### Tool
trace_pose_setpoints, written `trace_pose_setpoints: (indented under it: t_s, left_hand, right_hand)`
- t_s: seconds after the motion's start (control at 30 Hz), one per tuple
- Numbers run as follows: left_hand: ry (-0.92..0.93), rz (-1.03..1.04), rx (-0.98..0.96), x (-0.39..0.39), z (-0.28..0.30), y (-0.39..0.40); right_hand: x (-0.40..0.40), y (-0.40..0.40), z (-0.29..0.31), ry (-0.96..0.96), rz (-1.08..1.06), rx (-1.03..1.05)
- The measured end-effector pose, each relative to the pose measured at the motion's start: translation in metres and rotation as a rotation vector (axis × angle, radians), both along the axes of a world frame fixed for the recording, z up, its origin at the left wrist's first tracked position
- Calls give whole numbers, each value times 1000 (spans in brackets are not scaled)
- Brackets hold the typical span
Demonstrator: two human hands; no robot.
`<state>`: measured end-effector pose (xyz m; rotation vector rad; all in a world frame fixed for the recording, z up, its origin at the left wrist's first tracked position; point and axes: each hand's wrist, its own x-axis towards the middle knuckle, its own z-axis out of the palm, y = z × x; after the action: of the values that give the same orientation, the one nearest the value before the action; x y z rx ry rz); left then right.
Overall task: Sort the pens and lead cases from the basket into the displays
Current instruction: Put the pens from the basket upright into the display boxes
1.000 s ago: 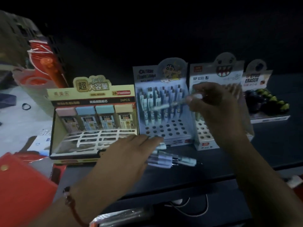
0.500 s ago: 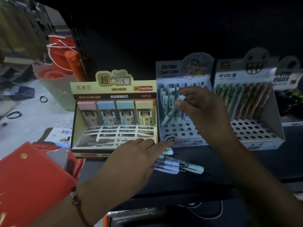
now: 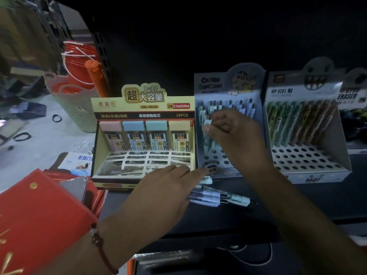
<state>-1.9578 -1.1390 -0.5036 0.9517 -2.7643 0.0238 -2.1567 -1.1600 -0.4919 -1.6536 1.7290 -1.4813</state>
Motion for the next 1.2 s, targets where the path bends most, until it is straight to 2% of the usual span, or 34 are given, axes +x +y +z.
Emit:
trace_pose_setpoints:
  t_s: [0.13,0.33,0.43,0.5,0.6,0.67,0.9,1.1,1.2]
  left_hand:
    - [41,-24,-33,0,-3,-1]
    - [-11,-10,-56,-3,-2,-4]
    - [-51,26,-93,-1,-2,-8]
    - [-40,71,-122,-2,-1,-9]
    - [-19,86,-154,-8,2,-9]
    - [8,96,-195,-14,4,-6]
    - [86,9,-260,-45,13,16]
    - [119,-36,-223,-72,18,30]
    - [150,-56,-195,-84,22,37]
  right_hand:
    - [1,-4,-6,-36,-30,28]
    - [1,0,-4,-82,-22,62]
    - [-6,18,6,-12,-12,169]
    - [-15,40,17,47,100,314]
    - [-25,73,28,-123,348,560]
    - [-30,85,28,-201,424,616]
    - [-59,116,28,-439,299,538]
    - [-91,141,35,-818,188,478]
    - [-113,152,36,-977,239,403]
